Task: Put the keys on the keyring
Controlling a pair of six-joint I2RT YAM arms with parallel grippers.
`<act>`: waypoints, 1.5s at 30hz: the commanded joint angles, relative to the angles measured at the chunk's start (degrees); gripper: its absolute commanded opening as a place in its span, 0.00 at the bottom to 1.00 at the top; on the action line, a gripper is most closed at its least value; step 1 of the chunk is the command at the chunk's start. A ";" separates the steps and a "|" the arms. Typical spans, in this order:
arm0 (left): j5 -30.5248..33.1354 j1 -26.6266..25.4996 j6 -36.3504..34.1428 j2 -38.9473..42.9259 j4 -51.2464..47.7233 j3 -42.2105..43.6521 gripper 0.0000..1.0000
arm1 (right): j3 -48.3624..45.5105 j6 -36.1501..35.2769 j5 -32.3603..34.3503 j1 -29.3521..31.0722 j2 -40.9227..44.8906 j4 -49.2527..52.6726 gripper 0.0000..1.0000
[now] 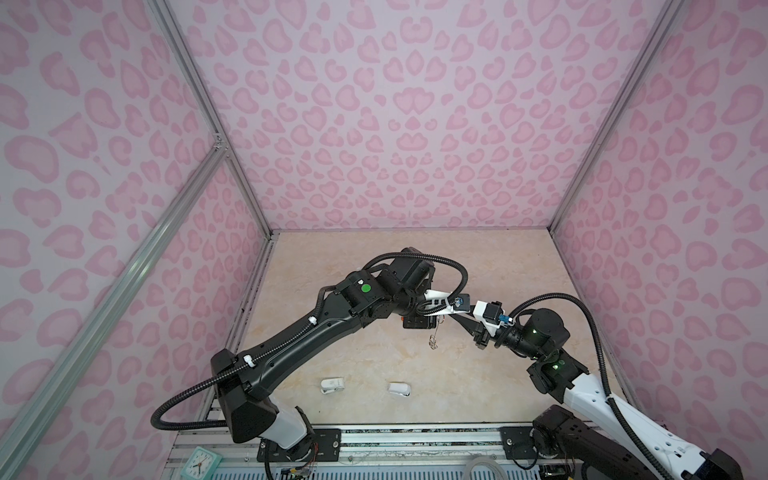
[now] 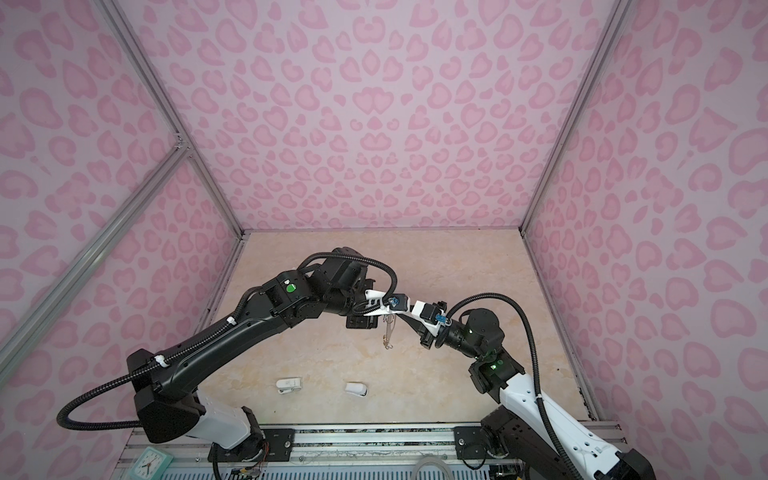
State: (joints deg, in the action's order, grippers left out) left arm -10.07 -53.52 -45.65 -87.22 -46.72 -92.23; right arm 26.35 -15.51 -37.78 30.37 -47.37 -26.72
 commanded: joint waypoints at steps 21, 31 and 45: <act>-3.35 -0.18 -0.53 0.14 2.18 0.68 0.04 | -0.85 1.42 -1.62 0.04 -1.76 -4.13 0.00; -6.17 5.34 9.48 6.40 15.86 11.20 0.42 | -1.47 4.59 -1.60 0.03 -2.17 -8.10 0.00; -11.37 6.07 19.78 11.24 31.72 26.93 0.42 | -0.26 5.80 -1.64 -0.05 -4.22 -10.07 0.00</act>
State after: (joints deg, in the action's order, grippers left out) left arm -18.76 -47.42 -28.93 -76.90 -21.56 -66.50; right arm 25.71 -10.41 -39.46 30.26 -51.46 -33.28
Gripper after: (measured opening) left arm 0.426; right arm 0.049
